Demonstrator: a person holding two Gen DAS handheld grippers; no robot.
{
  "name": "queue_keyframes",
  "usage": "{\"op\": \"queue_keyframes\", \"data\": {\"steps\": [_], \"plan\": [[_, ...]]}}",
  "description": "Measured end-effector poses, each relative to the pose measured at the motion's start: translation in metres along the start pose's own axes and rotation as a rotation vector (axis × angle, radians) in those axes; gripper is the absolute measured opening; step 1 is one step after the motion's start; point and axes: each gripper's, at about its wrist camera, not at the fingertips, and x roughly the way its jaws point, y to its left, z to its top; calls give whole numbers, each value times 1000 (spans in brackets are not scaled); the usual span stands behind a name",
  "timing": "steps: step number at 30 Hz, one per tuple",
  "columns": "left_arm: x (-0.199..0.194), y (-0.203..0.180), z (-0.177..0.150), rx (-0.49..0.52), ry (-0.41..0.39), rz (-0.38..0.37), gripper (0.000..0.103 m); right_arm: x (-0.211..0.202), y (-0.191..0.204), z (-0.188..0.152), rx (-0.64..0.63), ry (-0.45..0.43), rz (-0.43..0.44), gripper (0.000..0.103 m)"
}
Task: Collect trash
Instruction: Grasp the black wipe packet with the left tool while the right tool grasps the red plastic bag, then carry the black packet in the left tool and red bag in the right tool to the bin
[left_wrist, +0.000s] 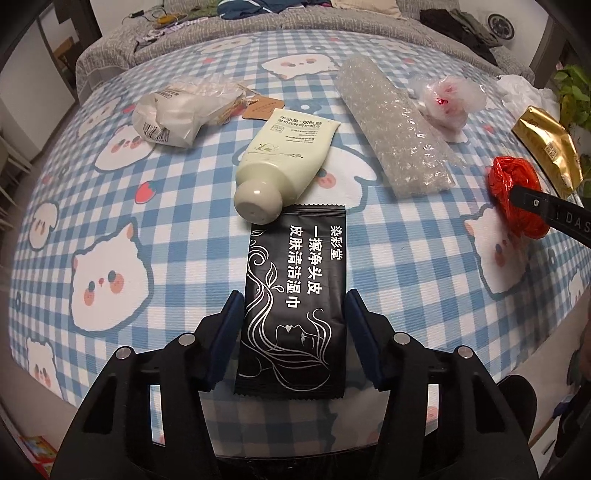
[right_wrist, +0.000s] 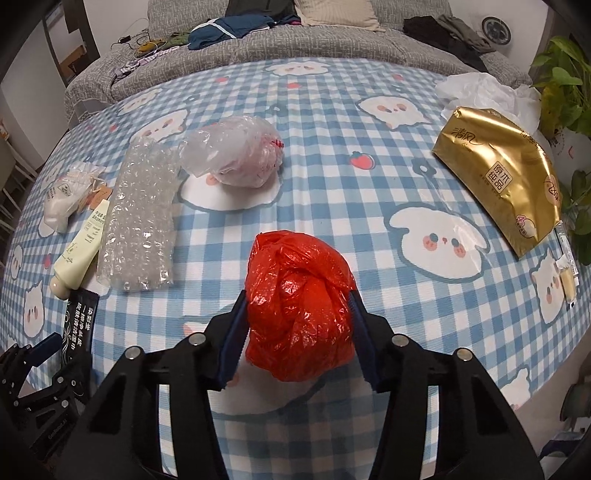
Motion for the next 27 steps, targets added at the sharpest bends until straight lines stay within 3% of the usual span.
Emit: {"op": "queue_keyframes", "data": {"steps": [5, 9, 27], "plan": [[-3, -2, -2, 10, -8, -7, 37, -3, 1, 0, -8, -2, 0, 40], [-4, -4, -3, 18, -10, -11, 33, -5, 1, -1, -13, -6, 2, 36], [-23, -4, -14, 14, -30, -24, 31, -33, 0, -10, 2, -47, 2, 34]]}}
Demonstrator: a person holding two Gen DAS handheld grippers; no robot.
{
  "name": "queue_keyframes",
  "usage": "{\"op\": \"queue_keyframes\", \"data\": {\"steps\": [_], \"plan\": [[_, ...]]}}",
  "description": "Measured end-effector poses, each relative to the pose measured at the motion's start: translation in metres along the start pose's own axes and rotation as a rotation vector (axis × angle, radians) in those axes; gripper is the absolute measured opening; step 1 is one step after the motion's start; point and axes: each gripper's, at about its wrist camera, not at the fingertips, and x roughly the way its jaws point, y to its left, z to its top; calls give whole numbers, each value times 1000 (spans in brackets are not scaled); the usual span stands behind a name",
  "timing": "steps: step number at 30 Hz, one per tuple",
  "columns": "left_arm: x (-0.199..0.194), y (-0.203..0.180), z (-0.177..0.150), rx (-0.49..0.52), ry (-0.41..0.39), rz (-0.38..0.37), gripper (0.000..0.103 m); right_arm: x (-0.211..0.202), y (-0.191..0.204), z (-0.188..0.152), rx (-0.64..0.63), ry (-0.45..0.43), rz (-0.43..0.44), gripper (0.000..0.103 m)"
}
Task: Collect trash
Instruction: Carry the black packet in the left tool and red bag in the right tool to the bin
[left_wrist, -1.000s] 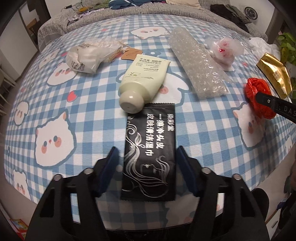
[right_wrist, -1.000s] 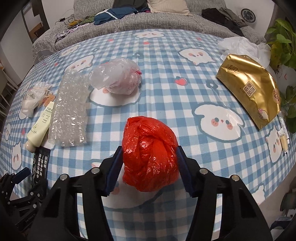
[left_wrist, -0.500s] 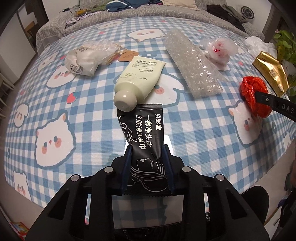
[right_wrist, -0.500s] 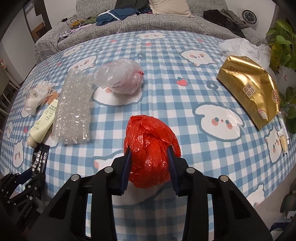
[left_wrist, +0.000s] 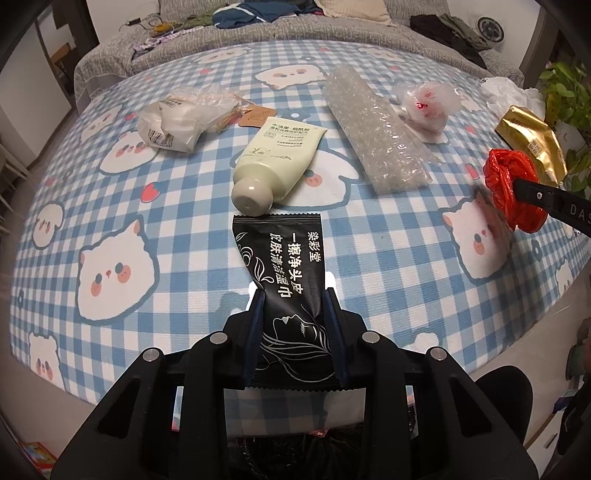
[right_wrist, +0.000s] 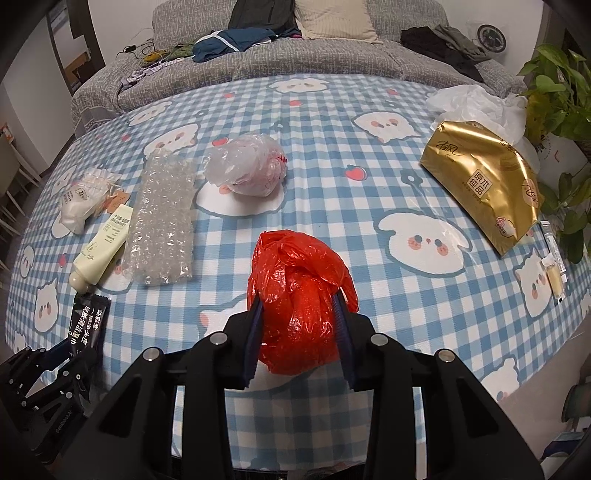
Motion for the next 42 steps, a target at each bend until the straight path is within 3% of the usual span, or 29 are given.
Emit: {"op": "queue_keyframes", "data": {"steps": [19, 31, 42], "plan": [[-61, -1, -32, 2, -85, -14, 31, -66, 8, -35, -4, -69, 0, 34], [-96, 6, -76, -36, -144, -24, 31, -105, 22, -86, -18, -109, 7, 34], [-101, 6, -115, -54, -149, -34, 31, -122, 31, -136, -22, -124, 6, 34]]}}
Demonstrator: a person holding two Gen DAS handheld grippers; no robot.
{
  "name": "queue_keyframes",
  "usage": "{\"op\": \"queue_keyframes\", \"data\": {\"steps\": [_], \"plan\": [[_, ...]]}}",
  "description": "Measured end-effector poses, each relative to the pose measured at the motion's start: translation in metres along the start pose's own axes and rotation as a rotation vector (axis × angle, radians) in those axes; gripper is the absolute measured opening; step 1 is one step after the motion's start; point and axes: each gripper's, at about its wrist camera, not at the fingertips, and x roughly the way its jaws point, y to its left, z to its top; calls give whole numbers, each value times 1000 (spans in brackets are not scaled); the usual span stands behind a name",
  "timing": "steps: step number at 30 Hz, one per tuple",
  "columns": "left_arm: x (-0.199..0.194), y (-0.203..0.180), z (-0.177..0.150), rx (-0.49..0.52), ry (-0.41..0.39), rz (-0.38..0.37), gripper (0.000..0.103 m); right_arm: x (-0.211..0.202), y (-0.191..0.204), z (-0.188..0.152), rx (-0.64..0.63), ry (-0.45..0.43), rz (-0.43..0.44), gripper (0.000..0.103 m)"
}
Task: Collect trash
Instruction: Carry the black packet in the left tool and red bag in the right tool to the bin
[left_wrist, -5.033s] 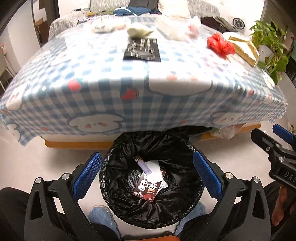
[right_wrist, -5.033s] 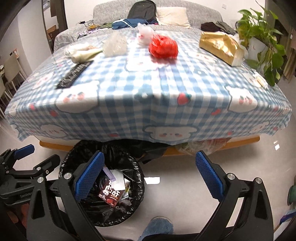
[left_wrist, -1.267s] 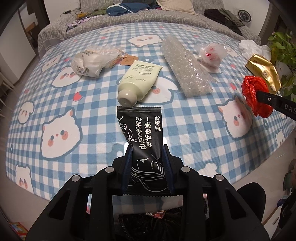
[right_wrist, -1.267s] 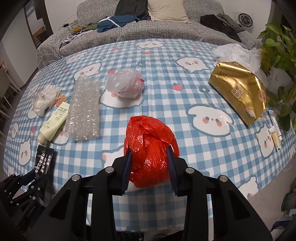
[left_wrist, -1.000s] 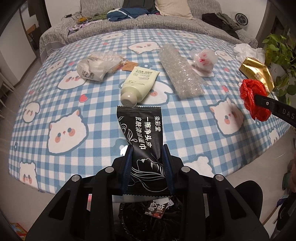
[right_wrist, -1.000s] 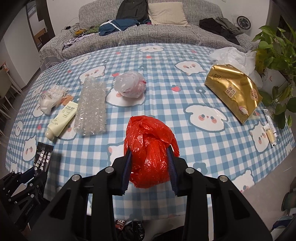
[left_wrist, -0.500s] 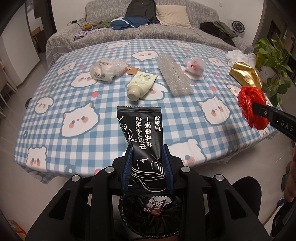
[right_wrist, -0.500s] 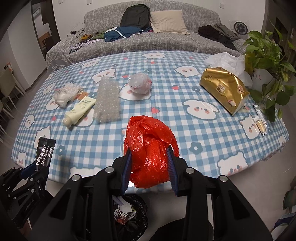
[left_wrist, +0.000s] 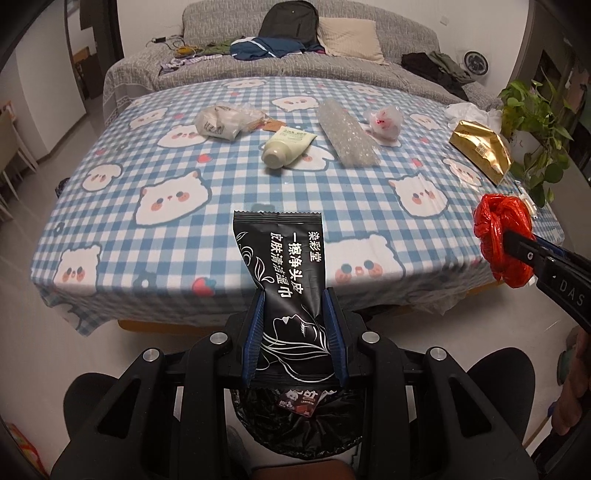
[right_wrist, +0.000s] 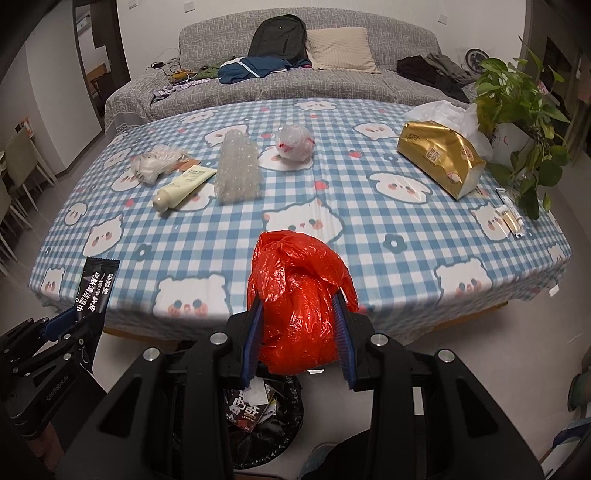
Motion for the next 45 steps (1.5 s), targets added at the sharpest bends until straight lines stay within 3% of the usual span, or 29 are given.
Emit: {"op": "queue_keyframes", "data": {"steps": [11, 28, 45], "plan": [[-2, -2, -27, -4, 10, 1, 31, -9, 2, -33, 7, -3, -26, 34], [13, 0, -66, -35, 57, -15, 31, 9, -1, -81, 22, 61, -26, 34], [72, -2, -98, -37, 123, -30, 31, 65, -8, -122, 27, 159, -36, 34]]}}
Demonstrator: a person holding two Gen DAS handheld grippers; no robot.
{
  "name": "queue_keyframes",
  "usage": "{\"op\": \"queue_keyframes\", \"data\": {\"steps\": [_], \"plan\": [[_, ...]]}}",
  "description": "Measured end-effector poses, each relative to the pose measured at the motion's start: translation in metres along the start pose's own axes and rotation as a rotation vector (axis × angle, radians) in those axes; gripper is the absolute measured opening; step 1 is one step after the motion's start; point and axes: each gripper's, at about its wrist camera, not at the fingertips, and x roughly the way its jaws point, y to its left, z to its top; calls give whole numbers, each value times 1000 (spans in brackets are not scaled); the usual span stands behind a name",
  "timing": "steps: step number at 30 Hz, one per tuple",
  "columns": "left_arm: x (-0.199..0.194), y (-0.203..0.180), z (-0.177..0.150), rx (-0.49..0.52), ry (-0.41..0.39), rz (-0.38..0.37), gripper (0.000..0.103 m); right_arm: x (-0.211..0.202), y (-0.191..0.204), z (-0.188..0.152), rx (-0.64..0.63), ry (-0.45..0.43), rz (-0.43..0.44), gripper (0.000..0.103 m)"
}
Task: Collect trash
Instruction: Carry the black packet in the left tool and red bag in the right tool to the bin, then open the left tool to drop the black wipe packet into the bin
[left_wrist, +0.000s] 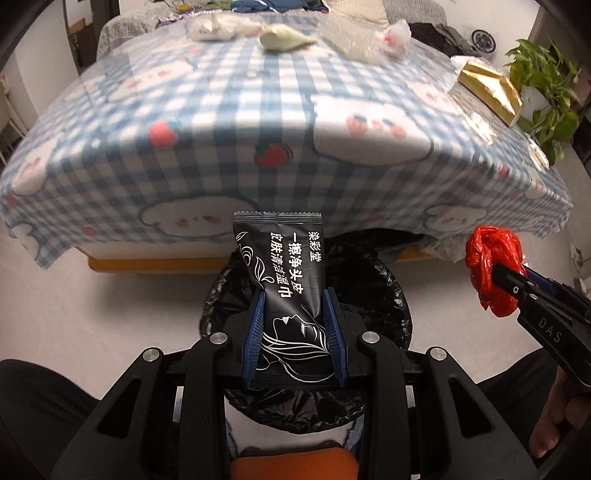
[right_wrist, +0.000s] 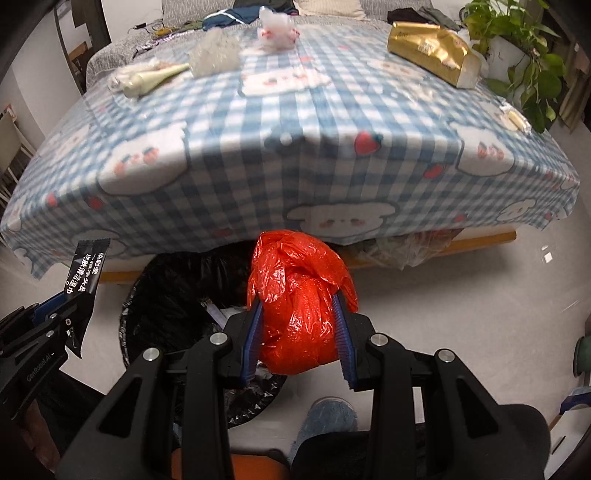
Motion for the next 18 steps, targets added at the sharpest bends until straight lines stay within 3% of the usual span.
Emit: {"op": "queue_keyframes", "data": {"steps": [18], "plan": [[76, -30, -15, 21, 72, -45, 31, 50, -13, -22, 0, 61, 13, 34]]}}
